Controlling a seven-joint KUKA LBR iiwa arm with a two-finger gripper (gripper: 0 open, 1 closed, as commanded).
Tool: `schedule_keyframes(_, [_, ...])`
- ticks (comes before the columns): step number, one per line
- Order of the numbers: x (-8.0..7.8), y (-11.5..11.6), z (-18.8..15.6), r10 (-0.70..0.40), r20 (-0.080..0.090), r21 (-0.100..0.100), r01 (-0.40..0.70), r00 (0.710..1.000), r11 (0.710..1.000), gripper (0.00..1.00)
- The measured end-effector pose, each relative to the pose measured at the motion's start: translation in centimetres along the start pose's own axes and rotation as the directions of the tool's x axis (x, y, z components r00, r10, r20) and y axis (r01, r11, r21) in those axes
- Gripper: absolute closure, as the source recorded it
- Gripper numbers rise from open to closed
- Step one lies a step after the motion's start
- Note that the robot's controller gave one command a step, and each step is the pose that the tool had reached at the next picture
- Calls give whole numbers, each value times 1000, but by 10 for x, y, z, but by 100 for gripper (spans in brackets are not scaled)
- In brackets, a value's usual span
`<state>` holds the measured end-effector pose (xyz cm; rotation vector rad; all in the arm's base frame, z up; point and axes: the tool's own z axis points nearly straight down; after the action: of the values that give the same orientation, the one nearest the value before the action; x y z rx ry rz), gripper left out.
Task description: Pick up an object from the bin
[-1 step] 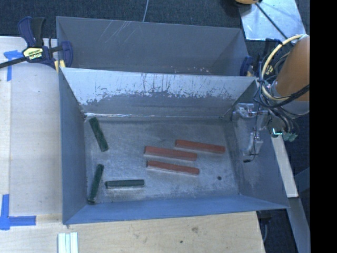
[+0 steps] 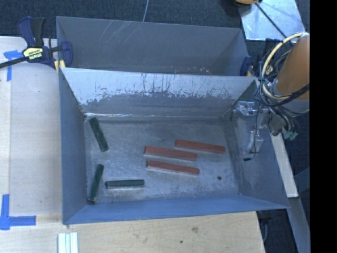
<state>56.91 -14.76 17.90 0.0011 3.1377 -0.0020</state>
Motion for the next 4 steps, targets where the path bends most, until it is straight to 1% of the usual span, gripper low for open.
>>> schedule_keyframes(1, [-10, 11, 35, -76, 5, 2, 76, 997, 997, 0])
schedule_keyframes(2, [-29, 36, 108, -240, 2, 0, 240, 971, 971, 100])
schedule_keyframes(3, [-29, 36, 108, -241, 2, 0, 241, 970, 970, 100])
schedule_keyframes(4, [-30, 34, -43, -211, 2, 0, 211, 977, 977, 100])
